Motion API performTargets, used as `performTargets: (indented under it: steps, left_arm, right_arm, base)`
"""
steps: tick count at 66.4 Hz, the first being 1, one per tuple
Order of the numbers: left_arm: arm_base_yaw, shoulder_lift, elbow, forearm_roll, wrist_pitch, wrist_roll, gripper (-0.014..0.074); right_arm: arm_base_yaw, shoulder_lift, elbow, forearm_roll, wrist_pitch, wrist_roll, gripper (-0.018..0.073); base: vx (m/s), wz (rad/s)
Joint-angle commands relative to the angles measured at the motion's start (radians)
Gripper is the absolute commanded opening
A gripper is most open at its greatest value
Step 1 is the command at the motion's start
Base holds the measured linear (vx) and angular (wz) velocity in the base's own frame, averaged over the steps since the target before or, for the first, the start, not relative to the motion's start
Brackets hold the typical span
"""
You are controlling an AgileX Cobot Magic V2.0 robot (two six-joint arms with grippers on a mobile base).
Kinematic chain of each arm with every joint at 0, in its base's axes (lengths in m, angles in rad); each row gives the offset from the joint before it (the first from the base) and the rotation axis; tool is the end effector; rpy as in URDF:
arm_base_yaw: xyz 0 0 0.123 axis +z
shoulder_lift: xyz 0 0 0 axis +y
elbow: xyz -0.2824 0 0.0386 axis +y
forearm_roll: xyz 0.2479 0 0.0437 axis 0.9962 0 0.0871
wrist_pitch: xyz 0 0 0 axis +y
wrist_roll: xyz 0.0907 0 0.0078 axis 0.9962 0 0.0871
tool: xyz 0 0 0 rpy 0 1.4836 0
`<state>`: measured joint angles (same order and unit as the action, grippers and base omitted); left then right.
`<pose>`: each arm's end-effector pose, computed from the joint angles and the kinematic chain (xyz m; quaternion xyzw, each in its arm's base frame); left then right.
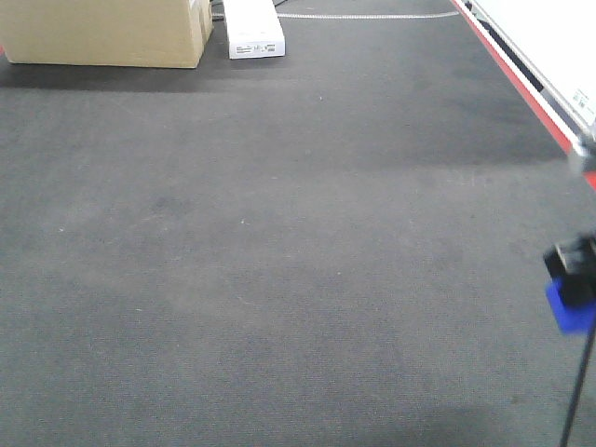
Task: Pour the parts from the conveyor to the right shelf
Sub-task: 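Raise the held blue part and retract the right arm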
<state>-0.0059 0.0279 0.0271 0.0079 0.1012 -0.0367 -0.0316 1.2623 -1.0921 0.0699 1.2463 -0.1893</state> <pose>0.0595 -0.0003 0.1931 -0.0087 0.7310 -0.0116 0.6822 0.2245 -0.0011 0.3167 -0.0711 0.9896 0.0207 0.1234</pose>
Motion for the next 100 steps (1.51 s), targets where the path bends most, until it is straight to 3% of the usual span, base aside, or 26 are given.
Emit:
performTargets:
  steps: [1,10,32,55,83,100]
  left_arm:
    - [0.003,0.018,-0.02,-0.008,-0.079,-0.008,-0.0006]
    - [0.003,0.018,-0.02,-0.008,-0.079,-0.008,-0.0006]
    - [0.003,0.018,-0.02,-0.008,-0.079,-0.008,-0.0006]
    - [0.003,0.018,-0.02,-0.008,-0.079,-0.008,-0.0006]
    - [0.003,0.018,-0.02,-0.008,-0.079,-0.008,-0.0006]
    - [0.003,0.018,-0.02,-0.008,-0.079,-0.008,-0.0006]
  right_arm:
    - [-0.002,-0.067,0.029,-0.004,0.042,0.004,-0.0009]
    - [-0.002,-0.145,0.113,0.005,0.013,0.008,-0.0009]
    - [-0.002,-0.566,0.317,0.11,-0.223,-0.054,-0.0009]
    - [-0.002,-0.895,0.577,0.111,-0.419,-0.097,-0.0007]
    - [-0.002,-0.945,0.687,0.11,-0.705,-0.097,-0.0004]
    - [-0.002,-0.945,0.687,0.11,-0.733,-0.097,-0.0004]
  base:
    - [0.0,0.0]
    - [0.0,0.0]
    - [0.0,0.0]
    - [0.0,0.0]
    - [0.0,0.0]
    - [0.0,0.0]
